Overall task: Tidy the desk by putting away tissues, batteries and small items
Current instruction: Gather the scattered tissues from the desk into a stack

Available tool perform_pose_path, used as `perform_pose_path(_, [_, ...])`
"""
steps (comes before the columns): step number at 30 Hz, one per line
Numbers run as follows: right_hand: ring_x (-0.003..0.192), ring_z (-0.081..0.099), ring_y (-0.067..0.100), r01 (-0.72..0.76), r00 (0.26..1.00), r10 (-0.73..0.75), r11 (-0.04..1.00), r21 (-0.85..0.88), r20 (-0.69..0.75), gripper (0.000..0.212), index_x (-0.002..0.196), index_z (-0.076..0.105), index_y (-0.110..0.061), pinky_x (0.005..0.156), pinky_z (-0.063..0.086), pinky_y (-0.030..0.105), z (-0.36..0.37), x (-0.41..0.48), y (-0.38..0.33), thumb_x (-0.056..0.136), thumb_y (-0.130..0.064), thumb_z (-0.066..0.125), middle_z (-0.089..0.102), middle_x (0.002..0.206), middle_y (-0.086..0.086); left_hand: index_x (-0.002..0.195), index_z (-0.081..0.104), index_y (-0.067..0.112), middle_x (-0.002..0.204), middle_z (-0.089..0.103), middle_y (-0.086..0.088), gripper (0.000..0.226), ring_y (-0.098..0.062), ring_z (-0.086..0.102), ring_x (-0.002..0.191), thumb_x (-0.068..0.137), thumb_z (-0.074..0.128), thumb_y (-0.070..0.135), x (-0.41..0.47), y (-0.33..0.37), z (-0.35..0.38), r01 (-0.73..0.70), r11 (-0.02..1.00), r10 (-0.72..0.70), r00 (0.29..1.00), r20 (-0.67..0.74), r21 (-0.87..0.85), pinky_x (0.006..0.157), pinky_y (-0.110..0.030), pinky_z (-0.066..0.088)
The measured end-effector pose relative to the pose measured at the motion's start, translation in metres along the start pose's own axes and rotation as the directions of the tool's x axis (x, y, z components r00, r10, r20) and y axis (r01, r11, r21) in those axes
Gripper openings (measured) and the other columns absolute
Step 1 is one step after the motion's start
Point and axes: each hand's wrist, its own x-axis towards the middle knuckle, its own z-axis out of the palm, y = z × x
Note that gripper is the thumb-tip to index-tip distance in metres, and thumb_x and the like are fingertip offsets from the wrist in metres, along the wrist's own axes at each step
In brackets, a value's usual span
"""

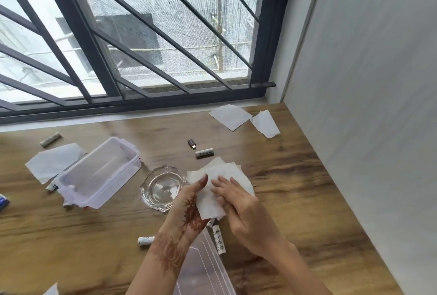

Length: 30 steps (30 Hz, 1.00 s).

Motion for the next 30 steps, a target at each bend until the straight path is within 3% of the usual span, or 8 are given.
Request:
perform_pose_path(3, [0.126, 0.046, 0.007, -0.068, 0.985, 0.068, 0.998, 0.008, -0.158, 0.036, 0.117, 0.061, -0.007, 0.111, 0.027, 0.021, -0.015, 0.017, 0.018, 0.094, -0.026, 0.042, 0.057, 0.128, 0.002, 0.102, 0.059, -0.005, 0.082, 0.07, -0.019, 0.027, -0.028, 0.07, 0.068, 0.096, 0.039, 0.013, 0.005, 0.002, 0.0, -0.027, 0.999, 0.029, 0.996, -0.084, 0.029, 0.057, -0.038, 0.057])
perform_pose_path(7, [0.13, 0.042, 0.021, -0.276, 0.927, 0.215, 0.946, -0.171, -0.307, 0.03, 0.121, 0.057, -0.002, 0.112, 0.024, 0.026, -0.038, 0.049, 0.078, 0.091, -0.007, 0.053, 0.052, 0.133, 0.012, 0.105, 0.059, -0.002, 0.087, 0.069, -0.016, 0.025, -0.025, 0.07, 0.065, 0.094, 0.042, 0.014, 0.009, 0.008, -0.002, -0.043, 0.998, 0.047, 0.993, -0.11, 0.044, 0.059, -0.037, 0.057])
perform_pose_path(13, [0.143, 0.008, 0.027, -0.434, 0.901, 0.372, 0.748, -0.502, -0.225, 0.052, 0.139, 0.035, -0.004, 0.116, 0.004, 0.036, -0.059, 0.09, 0.154, 0.093, -0.02, 0.052, 0.02, 0.153, 0.012, 0.094, 0.06, -0.002, 0.072, 0.072, -0.014, 0.027, -0.024, 0.07, 0.06, 0.096, 0.039, 0.015, 0.016, 0.017, 0.002, -0.038, 0.999, 0.041, 0.996, -0.076, 0.038, 0.051, -0.035, 0.056])
perform_pose_path(17, [0.14, 0.019, 0.031, -0.449, 0.893, 0.355, 0.706, -0.548, -0.276, 0.027, 0.111, 0.063, -0.004, 0.115, 0.008, 0.038, -0.058, 0.1, 0.171, 0.095, -0.018, 0.047, 0.03, 0.148, 0.014, 0.095, 0.061, 0.0, 0.072, 0.072, -0.012, 0.027, -0.023, 0.07, 0.06, 0.096, 0.039, 0.017, 0.025, 0.025, -0.001, -0.047, 0.998, 0.052, 0.995, -0.09, 0.047, 0.052, -0.035, 0.056])
perform_pose_path(21, [0.136, 0.032, 0.032, -0.492, 0.854, 0.349, 0.783, -0.38, -0.387, 0.024, 0.106, 0.066, -0.001, 0.114, 0.016, 0.036, -0.055, 0.101, 0.168, 0.095, -0.011, 0.047, 0.043, 0.14, 0.015, 0.096, 0.061, 0.001, 0.073, 0.072, -0.012, 0.027, -0.023, 0.07, 0.06, 0.096, 0.039, 0.017, 0.032, 0.03, -0.005, -0.051, 0.997, 0.057, 0.994, -0.096, 0.061, 0.05, -0.034, 0.056])
perform_pose_path(26, [0.102, 0.06, 0.018, -0.548, 0.624, 0.538, 0.818, 0.172, -0.567, 0.031, 0.118, 0.06, -0.001, 0.082, 0.047, 0.022, -0.06, 0.103, 0.128, 0.094, -0.02, 0.051, 0.064, 0.117, 0.015, 0.093, 0.061, 0.0, 0.072, 0.072, -0.013, 0.028, -0.024, 0.07, 0.06, 0.096, 0.039, 0.016, 0.034, 0.03, -0.004, -0.044, 0.998, 0.048, 0.994, -0.093, 0.052, 0.05, -0.035, 0.056])
perform_pose_path(28, [0.084, 0.061, 0.009, -0.48, 0.616, 0.526, 0.841, 0.25, -0.586, 0.03, 0.113, 0.063, -0.005, 0.068, 0.047, 0.012, -0.064, 0.102, 0.107, 0.094, -0.025, 0.051, 0.068, 0.106, 0.013, 0.092, 0.061, -0.001, 0.072, 0.072, -0.013, 0.027, -0.025, 0.07, 0.06, 0.095, 0.04, 0.016, 0.033, 0.03, -0.003, -0.037, 0.998, 0.043, 0.994, -0.101, 0.052, 0.05, -0.036, 0.056])
perform_pose_path(30, [0.084, 0.063, 0.006, -0.386, 0.658, 0.437, 0.895, 0.223, -0.613, 0.025, 0.107, 0.065, -0.007, 0.07, 0.051, 0.013, -0.066, 0.098, 0.081, 0.094, -0.024, 0.052, 0.069, 0.105, 0.009, 0.091, 0.061, -0.001, 0.072, 0.072, -0.013, 0.028, -0.024, 0.07, 0.059, 0.096, 0.04, 0.016, 0.033, 0.03, -0.002, -0.037, 0.998, 0.043, 0.993, -0.107, 0.054, 0.048, -0.035, 0.055])
